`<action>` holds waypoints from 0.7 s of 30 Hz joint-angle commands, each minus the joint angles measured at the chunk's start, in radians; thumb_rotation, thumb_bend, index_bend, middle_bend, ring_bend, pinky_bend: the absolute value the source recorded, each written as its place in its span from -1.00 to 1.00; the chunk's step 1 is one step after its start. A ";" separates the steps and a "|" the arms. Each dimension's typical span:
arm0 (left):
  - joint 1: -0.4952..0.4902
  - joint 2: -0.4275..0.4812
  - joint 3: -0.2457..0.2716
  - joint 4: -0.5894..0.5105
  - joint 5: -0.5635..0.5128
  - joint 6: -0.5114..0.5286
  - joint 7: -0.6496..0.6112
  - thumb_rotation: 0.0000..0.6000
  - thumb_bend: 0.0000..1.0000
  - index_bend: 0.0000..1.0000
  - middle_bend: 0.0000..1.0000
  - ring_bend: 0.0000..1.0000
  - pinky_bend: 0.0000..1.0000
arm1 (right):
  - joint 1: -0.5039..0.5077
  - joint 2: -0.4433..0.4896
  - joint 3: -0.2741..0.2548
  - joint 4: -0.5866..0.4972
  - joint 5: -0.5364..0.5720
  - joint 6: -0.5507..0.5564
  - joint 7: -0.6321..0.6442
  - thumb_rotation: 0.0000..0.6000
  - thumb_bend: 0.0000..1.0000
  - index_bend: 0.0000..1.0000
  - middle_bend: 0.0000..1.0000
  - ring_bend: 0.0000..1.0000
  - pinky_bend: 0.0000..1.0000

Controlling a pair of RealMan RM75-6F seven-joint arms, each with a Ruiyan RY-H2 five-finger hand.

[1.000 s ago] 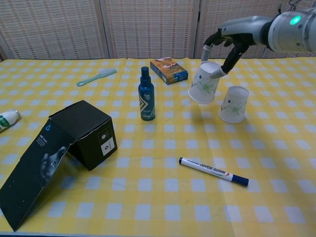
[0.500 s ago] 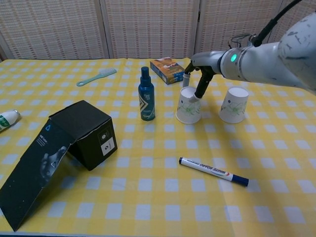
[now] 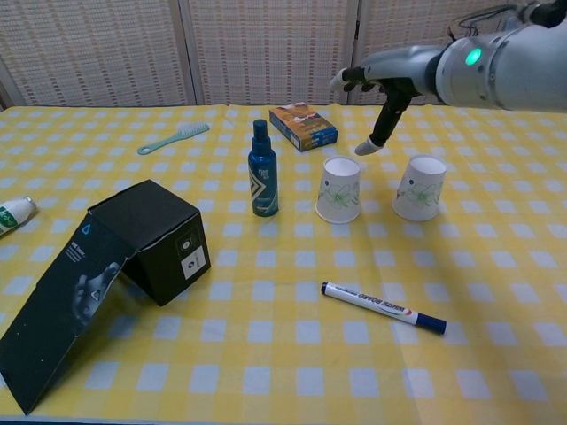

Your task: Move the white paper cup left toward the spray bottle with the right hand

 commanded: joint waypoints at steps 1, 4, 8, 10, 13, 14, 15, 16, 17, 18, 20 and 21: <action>-0.003 -0.009 -0.004 0.000 -0.006 -0.010 0.018 1.00 -0.36 -1.00 -1.00 -1.00 -0.54 | -0.199 0.202 -0.098 -0.281 -0.340 0.231 0.071 1.00 -0.56 -1.00 -1.00 -1.00 -1.00; -0.010 -0.017 -0.007 0.002 -0.019 -0.030 0.031 1.00 -0.36 -1.00 -1.00 -1.00 -0.54 | -0.352 0.262 -0.214 -0.331 -0.590 0.369 0.144 1.00 -0.57 -1.00 -1.00 -1.00 -1.00; -0.020 -0.030 -0.014 -0.001 -0.036 -0.053 0.059 1.00 -0.37 -1.00 -1.00 -1.00 -0.54 | -0.545 0.294 -0.343 -0.266 -0.834 0.518 0.280 1.00 -0.58 -1.00 -1.00 -1.00 -1.00; -0.023 -0.038 -0.017 -0.001 -0.040 -0.057 0.073 1.00 -0.37 -1.00 -1.00 -1.00 -0.54 | -0.610 0.289 -0.375 -0.213 -0.900 0.573 0.310 1.00 -0.58 -1.00 -1.00 -1.00 -1.00; -0.032 -0.052 -0.022 0.004 -0.051 -0.075 0.091 1.00 -0.37 -1.00 -1.00 -1.00 -0.54 | -0.710 0.256 -0.412 -0.107 -0.982 0.654 0.339 1.00 -0.58 -1.00 -1.00 -1.00 -1.00; -0.035 -0.058 -0.027 0.006 -0.062 -0.083 0.097 1.00 -0.37 -1.00 -1.00 -1.00 -0.54 | -0.744 0.235 -0.422 -0.061 -1.001 0.672 0.350 1.00 -0.58 -1.00 -1.00 -1.00 -1.00; -0.037 -0.062 -0.031 0.008 -0.071 -0.087 0.101 1.00 -0.37 -1.00 -1.00 -1.00 -0.54 | -0.768 0.217 -0.427 -0.025 -1.009 0.682 0.358 1.00 -0.58 -1.00 -1.00 -1.00 -1.00; -0.039 -0.067 -0.034 0.008 -0.079 -0.090 0.106 1.00 -0.37 -1.00 -1.00 -1.00 -0.54 | -0.795 0.193 -0.430 0.023 -1.014 0.688 0.368 1.00 -0.58 -1.00 -1.00 -1.00 -1.00; -0.040 -0.069 -0.036 0.011 -0.083 -0.092 0.108 1.00 -0.37 -1.00 -1.00 -1.00 -0.54 | -0.813 0.175 -0.429 0.058 -1.017 0.691 0.377 1.00 -0.58 -1.00 -1.00 -1.00 -1.00; -0.041 -0.070 -0.038 0.013 -0.088 -0.094 0.109 1.00 -0.37 -1.00 -1.00 -1.00 -0.54 | -0.828 0.158 -0.425 0.091 -1.018 0.691 0.389 1.00 -0.58 -1.00 -1.00 -1.00 -1.00; -0.044 -0.073 -0.045 0.018 -0.101 -0.095 0.108 1.00 -0.37 -1.00 -1.00 -1.00 -0.54 | -0.852 0.126 -0.411 0.157 -1.021 0.688 0.416 1.00 -0.58 -1.00 -1.00 -1.00 -1.00; -0.044 -0.075 -0.048 0.021 -0.106 -0.094 0.108 1.00 -0.37 -1.00 -1.00 -1.00 -0.54 | -0.860 0.116 -0.404 0.178 -1.021 0.685 0.429 1.00 -0.58 -1.00 -1.00 -1.00 -1.00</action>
